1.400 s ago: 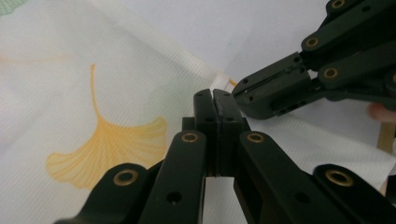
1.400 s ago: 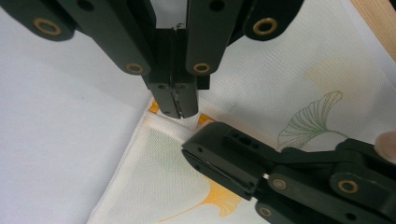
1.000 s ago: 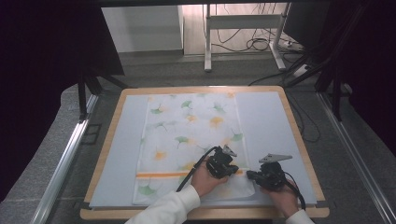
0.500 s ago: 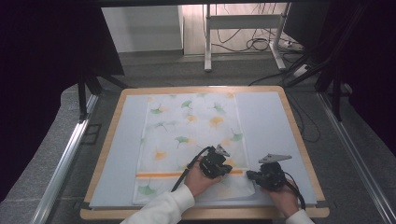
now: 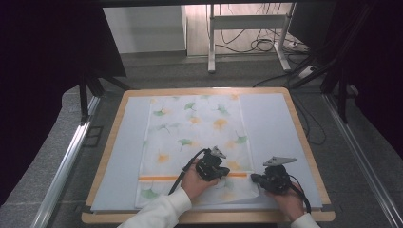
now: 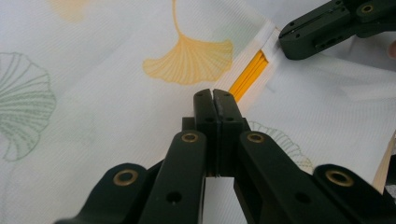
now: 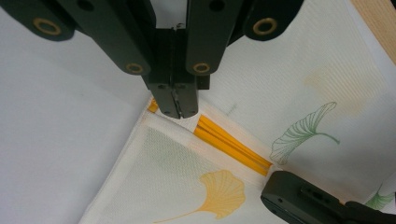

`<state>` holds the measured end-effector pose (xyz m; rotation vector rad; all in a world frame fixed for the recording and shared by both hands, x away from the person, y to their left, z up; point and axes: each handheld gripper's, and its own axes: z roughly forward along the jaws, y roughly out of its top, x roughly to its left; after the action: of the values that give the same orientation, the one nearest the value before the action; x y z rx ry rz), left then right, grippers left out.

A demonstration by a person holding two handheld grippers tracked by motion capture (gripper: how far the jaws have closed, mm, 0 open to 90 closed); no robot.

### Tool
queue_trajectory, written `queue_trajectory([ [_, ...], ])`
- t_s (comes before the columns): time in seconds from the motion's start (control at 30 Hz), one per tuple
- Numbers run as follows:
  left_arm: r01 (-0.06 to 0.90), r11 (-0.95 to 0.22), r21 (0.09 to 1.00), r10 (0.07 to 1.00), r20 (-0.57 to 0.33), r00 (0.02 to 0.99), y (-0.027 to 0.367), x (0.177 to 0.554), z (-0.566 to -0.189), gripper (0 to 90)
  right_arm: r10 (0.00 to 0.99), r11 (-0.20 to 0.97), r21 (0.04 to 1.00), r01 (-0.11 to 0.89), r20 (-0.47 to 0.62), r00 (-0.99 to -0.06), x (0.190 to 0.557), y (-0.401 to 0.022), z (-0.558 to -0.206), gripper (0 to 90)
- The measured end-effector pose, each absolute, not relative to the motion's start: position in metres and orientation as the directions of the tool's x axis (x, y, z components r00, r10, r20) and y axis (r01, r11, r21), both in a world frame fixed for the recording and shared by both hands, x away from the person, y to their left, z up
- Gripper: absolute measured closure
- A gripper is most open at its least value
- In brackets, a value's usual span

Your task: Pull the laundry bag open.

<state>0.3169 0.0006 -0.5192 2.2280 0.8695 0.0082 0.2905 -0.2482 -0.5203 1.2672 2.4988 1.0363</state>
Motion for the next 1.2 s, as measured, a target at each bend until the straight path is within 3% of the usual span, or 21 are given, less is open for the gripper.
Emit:
queue_trajectory([
  [1.2, 0.623, -0.452, 0.638, 0.645, -0.249, 0.723, 0.069, 0.308, -0.522, 90.0, 0.755, 0.408, 0.647, 0.645, 0.158, -0.636, 0.29, -0.248, -0.521, 90.0],
])
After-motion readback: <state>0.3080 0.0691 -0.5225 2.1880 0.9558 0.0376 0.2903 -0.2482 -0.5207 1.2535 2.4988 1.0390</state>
